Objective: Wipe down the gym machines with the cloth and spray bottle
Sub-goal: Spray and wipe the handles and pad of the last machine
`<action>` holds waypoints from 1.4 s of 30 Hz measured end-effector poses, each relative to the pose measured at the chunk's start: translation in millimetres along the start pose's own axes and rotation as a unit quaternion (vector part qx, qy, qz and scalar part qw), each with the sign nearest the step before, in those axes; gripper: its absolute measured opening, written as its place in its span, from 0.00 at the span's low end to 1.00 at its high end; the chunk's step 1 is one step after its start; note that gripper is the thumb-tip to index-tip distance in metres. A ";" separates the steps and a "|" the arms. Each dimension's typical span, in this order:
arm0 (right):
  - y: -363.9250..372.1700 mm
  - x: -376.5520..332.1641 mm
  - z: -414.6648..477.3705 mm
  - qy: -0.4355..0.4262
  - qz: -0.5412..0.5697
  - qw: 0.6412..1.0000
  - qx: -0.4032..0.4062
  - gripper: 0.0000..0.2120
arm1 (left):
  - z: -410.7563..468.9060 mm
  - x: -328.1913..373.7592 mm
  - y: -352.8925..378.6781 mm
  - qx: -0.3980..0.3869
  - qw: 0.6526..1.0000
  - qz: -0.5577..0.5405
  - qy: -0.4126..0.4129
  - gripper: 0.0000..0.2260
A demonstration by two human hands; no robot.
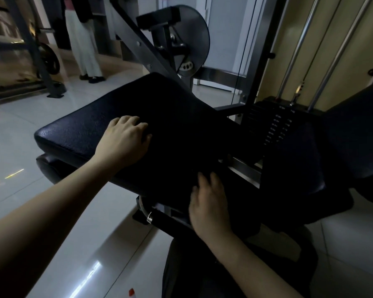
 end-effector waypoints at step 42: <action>42.5 -81.4 156.0 -0.271 0.039 0.958 -0.082 0.23 | 22.8 -17.5 -4.1 0.014 0.983 0.009 -0.183 0.16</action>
Point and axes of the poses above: each hand's wrist, its own z-axis towards the middle knuckle, its own y-axis out of the palm, x = y × z, the point moved 1 cm from there along z, towards the middle knuckle
